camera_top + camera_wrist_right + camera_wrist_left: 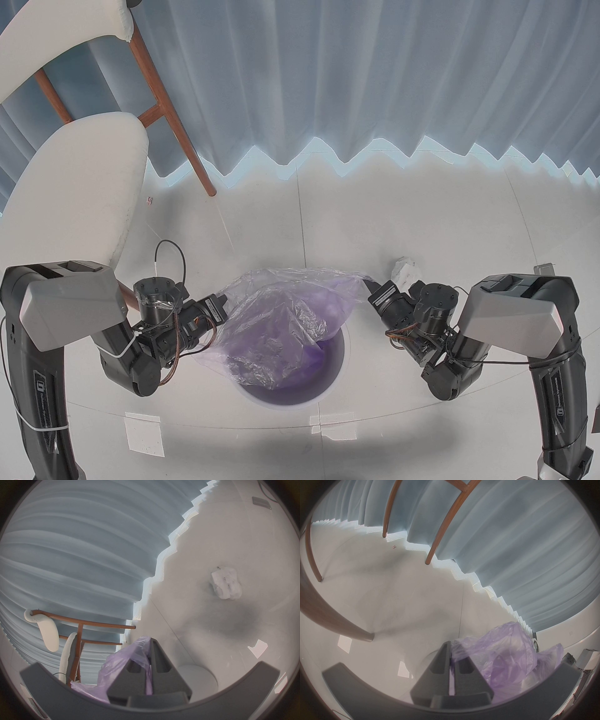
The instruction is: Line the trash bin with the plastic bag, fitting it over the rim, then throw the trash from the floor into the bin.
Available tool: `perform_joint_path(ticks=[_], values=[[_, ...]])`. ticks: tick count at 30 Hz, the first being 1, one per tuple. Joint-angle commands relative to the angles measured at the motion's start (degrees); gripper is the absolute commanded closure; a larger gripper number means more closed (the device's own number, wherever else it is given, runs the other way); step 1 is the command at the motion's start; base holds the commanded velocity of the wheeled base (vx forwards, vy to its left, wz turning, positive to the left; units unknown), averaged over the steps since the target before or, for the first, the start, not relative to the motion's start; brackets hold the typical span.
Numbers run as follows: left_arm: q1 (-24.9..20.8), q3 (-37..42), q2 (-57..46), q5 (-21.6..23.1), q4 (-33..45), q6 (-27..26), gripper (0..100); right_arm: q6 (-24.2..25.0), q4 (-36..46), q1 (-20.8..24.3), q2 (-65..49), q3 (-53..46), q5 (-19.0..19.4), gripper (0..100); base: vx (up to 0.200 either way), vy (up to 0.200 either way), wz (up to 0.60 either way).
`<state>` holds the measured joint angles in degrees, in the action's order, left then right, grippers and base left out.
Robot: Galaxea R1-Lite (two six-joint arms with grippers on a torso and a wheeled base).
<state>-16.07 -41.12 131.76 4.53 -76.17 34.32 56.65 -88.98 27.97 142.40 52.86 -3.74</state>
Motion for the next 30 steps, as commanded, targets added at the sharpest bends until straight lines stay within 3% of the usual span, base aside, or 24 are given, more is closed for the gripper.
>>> perform_joint_path(ticks=[1,14,15,21,30], values=[[0.2,0.0,1.4,-0.1,0.0,-0.1,100,0.0,-1.0,-0.1,1.8,0.5,-0.5,100,0.0,0.0,0.0],[0.8,0.8,1.1,-0.1,0.1,-0.8,100,-0.6,-1.0,-0.9,1.3,-1.9,-0.7,100,0.0,0.0,0.0],[0.8,1.0,1.1,-0.1,-0.1,-0.8,100,-0.6,-1.0,-0.9,1.1,-2.2,-0.7,0,0.0,0.0,0.0],[0.6,2.1,0.8,0.0,0.1,-1.0,100,0.6,-1.0,-0.1,-6.9,-8.4,-0.4,0,0.0,0.0,0.0],[0.0,3.6,-0.4,-0.1,-0.1,-3.4,100,-2.6,-0.9,6.4,-20.8,-24.6,12.3,0,0.0,0.0,0.0]])
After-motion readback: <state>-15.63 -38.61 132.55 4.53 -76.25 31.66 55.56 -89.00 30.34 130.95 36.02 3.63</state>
